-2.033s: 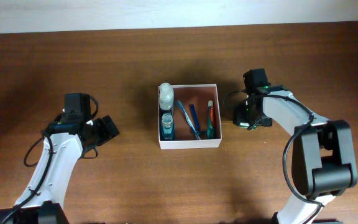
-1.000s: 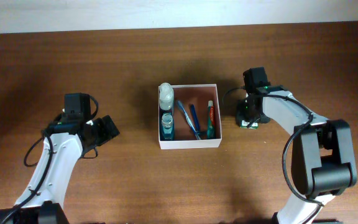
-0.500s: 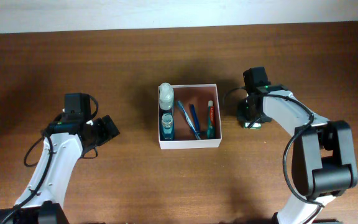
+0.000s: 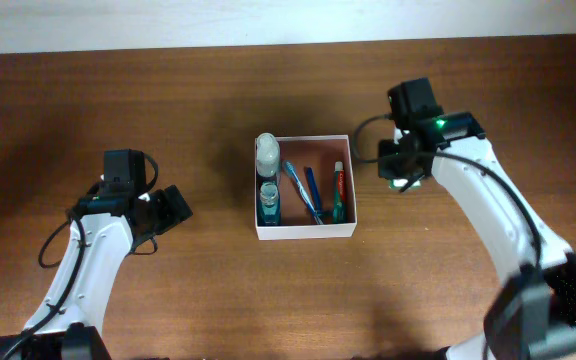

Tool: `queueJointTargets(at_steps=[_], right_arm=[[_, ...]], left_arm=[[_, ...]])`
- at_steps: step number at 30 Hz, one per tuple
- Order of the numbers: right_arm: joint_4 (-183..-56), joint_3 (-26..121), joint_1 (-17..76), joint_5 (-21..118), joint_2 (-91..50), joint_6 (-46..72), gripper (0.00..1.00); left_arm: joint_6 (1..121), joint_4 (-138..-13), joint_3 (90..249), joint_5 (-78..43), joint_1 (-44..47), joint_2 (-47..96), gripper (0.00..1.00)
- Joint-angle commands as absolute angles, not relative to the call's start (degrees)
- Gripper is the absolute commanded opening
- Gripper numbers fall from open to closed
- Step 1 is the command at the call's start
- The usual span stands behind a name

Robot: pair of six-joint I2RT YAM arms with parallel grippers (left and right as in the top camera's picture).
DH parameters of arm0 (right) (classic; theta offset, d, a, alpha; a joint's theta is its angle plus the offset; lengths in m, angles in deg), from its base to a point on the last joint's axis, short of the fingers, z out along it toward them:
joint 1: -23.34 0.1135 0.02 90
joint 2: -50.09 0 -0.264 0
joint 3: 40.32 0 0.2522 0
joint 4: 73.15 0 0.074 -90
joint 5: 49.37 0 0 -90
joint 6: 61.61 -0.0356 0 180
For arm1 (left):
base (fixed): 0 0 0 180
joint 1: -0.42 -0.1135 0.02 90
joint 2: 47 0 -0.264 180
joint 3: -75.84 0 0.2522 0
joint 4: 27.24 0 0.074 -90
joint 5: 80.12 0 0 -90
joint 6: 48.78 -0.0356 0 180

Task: Pack container
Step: 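Lift the soap bar and carry it over the box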

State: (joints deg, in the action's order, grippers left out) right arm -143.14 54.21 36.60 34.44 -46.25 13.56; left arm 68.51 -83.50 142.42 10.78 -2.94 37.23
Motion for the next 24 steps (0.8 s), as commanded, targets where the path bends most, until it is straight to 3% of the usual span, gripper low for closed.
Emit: queueJointTargets(at_steps=[1,14,24], right_arm=[[-143.95,57.64,41.38,34.15,-41.96,9.75,0.27],[-138.66,57.88,54.76,34.13,-44.91,2.36,0.26],[-134.81,57.88,57.78,34.13,-52.19,0.42,0.26]], left_arm=[[68.40,-83.48,142.51,11.20,-3.11,37.71,1.00],[68.40,-83.48,142.51,11.20,-3.11,37.71,1.00],[68.40,-83.48,142.51,11.20,-3.11,37.71,1.00]])
